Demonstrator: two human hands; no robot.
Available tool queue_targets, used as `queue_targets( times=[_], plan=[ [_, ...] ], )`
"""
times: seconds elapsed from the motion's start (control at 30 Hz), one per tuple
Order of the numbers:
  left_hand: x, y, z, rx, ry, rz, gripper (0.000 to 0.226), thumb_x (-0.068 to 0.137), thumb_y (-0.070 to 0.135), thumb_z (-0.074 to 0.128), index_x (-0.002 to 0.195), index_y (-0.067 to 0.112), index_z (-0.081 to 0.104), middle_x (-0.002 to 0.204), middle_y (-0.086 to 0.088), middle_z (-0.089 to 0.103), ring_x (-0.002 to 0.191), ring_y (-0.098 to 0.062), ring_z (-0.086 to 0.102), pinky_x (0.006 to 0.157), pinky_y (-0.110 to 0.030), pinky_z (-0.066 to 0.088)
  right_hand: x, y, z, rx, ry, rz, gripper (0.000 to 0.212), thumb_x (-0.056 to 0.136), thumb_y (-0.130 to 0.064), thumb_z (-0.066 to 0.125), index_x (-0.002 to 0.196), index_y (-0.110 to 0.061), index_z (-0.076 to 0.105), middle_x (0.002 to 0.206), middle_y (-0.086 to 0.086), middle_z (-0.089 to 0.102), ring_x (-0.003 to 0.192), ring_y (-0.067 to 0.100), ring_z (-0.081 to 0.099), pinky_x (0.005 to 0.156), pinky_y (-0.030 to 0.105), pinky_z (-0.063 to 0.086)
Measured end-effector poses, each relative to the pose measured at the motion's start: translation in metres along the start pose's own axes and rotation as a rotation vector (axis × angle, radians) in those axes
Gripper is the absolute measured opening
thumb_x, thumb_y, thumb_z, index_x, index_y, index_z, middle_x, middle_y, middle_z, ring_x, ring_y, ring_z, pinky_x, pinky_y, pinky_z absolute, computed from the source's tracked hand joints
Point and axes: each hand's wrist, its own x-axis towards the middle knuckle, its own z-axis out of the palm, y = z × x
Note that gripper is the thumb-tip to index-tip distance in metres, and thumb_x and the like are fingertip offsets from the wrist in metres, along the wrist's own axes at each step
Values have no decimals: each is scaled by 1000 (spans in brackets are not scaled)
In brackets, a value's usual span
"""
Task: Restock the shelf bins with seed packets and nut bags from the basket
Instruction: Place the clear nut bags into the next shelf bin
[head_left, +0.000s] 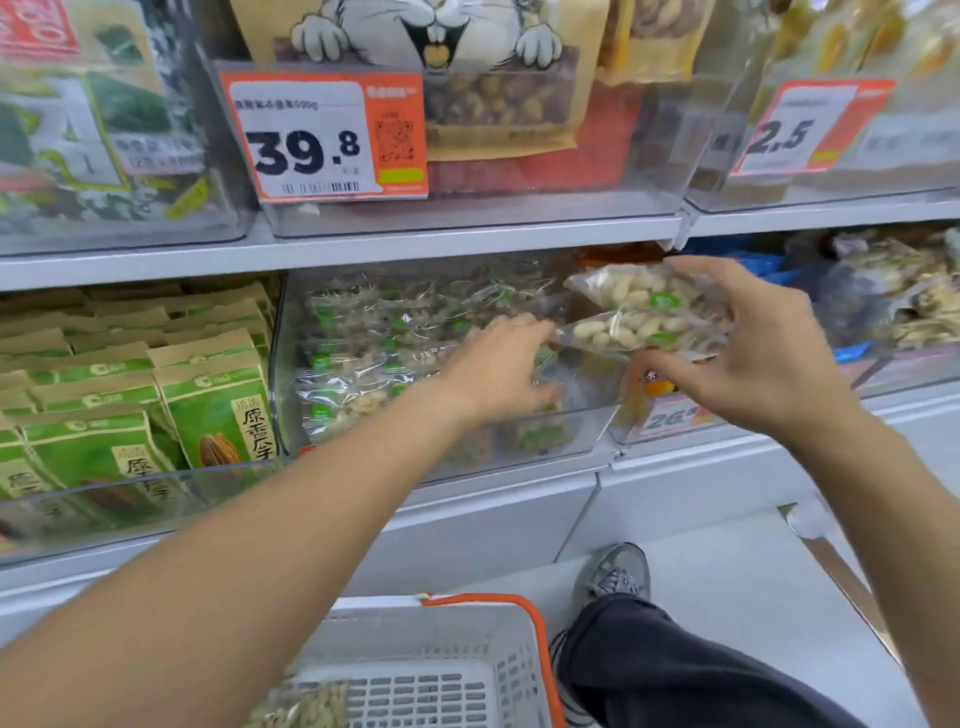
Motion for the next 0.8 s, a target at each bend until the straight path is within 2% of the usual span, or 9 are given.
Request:
queue_targets(
  times=[0.1, 0.23, 0.33, 0.43, 0.53, 0.6, 0.67, 0.73, 0.8],
  plan=[
    [16, -6, 6, 124, -111, -6, 61, 82, 53, 70, 129, 18, 53, 126, -5, 56, 120, -26, 50, 103, -43, 37, 4, 8, 6, -29, -90, 14, 73, 68, -32, 89, 132, -16, 57, 110, -2, 70, 102, 23, 67, 85, 26, 47],
    [19, -4, 14, 161, -52, -38, 41, 84, 40, 71, 118, 19, 60, 119, -7, 56, 113, -28, 56, 98, -40, 40, 14, 10, 7, -43, -98, -4, 69, 70, -30, 89, 128, -16, 55, 99, -11, 62, 95, 24, 68, 78, 27, 46],
    [14, -12, 14, 139, -56, -46, 31, 84, 35, 72, 110, 19, 66, 112, -7, 60, 107, -28, 58, 90, -39, 43, 23, 8, 7, -60, -139, -42, 68, 70, -31, 89, 128, -17, 57, 107, -4, 70, 98, 23, 67, 80, 28, 48],
    [7, -28, 7, 46, -83, -50, 24, 80, 33, 77, 92, 15, 69, 96, -4, 65, 93, -27, 63, 80, -37, 52, 28, 5, 8, -76, -183, -113, 67, 71, -32, 86, 129, -18, 57, 117, -2, 69, 106, 23, 66, 86, 34, 51],
    [4, -30, 2, 71, -116, -32, 17, 78, 27, 79, 82, 14, 69, 87, -2, 69, 83, -25, 65, 75, -38, 54, 34, 2, 8, -128, -244, -199, 66, 71, -35, 82, 130, -21, 56, 118, 0, 69, 107, 27, 65, 86, 44, 54],
    [3, -28, 1, 97, -120, -18, 14, 79, 24, 78, 82, 14, 68, 87, -2, 69, 83, -24, 64, 74, -35, 52, 39, -2, 11, -216, -295, -253, 69, 69, -33, 83, 132, -22, 55, 120, 2, 68, 109, 30, 64, 84, 47, 55],
    [1, -28, 1, 127, -118, -15, 12, 81, 23, 76, 85, 16, 66, 88, -1, 67, 83, -23, 61, 77, -34, 43, 44, -7, 16, -306, -339, -297, 70, 70, -31, 82, 134, -24, 54, 123, 2, 67, 112, 30, 62, 82, 46, 55],
    [-1, -29, 4, 170, -106, -11, 14, 83, 25, 72, 94, 19, 67, 96, 0, 66, 91, -24, 60, 82, -38, 37, 50, -14, 24, -377, -391, -300, 70, 72, -26, 77, 136, -27, 51, 124, 0, 65, 113, 29, 61, 80, 44, 55],
    [-4, -30, 6, 198, -96, -10, 20, 84, 26, 69, 104, 22, 68, 106, 0, 66, 102, -24, 60, 87, -38, 36, 56, -21, 33, -457, -444, -284, 70, 72, -20, 71, 139, -27, 48, 123, 0, 64, 110, 30, 61, 77, 41, 53]
  ],
)
